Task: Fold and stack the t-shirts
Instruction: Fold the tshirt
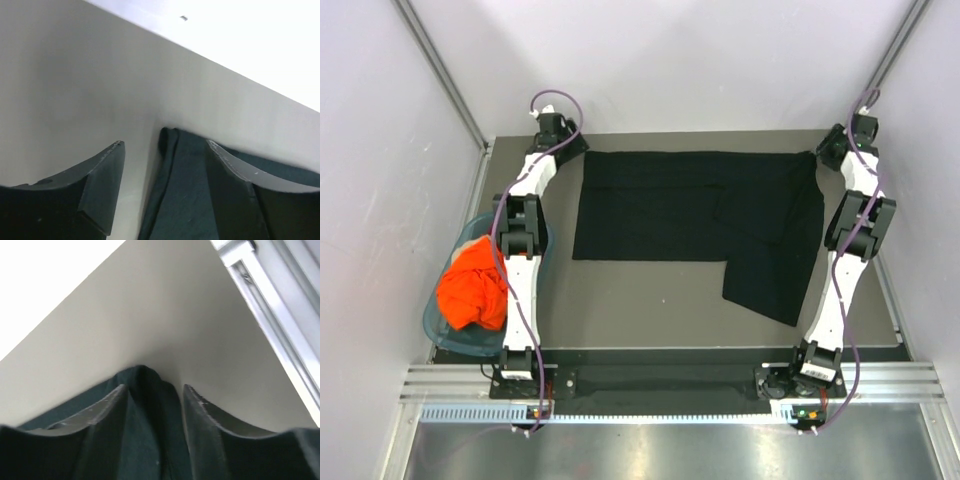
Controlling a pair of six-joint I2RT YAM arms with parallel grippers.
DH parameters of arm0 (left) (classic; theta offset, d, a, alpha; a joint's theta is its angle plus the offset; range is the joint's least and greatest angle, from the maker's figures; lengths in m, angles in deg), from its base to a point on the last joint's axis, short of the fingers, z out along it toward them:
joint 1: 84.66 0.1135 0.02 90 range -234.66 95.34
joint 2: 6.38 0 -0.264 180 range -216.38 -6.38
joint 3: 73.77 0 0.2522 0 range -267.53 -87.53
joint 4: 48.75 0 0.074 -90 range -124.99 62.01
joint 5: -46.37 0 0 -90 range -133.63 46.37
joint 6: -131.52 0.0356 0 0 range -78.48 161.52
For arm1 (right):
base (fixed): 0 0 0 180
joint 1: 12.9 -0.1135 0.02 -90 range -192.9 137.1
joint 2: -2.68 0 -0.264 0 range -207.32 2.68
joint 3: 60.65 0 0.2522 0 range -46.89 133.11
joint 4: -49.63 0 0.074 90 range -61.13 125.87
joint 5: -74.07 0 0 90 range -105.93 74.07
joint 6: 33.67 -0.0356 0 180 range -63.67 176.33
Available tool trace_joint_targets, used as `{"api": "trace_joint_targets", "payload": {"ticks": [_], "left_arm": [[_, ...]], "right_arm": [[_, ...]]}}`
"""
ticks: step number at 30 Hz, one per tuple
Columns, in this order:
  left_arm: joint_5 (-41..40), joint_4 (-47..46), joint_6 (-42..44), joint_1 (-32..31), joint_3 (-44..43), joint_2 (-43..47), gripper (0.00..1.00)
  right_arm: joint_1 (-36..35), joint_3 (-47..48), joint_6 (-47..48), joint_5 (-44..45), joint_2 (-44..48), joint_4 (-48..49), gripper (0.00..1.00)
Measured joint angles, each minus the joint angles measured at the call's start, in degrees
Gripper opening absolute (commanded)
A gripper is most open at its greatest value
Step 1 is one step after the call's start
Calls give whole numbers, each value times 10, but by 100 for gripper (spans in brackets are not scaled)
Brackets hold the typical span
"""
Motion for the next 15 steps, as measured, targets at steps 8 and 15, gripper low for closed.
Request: {"api": "trace_joint_targets", "payload": {"ticks": [8, 15], "left_arm": [[15, 65, -12, 0, 94, 104, 71], [36, 80, -39, -41, 242, 289, 67]], "right_arm": [[6, -60, 6, 41, 107, -107, 63], [-3, -268, -12, 37, 354, -162, 63]]}}
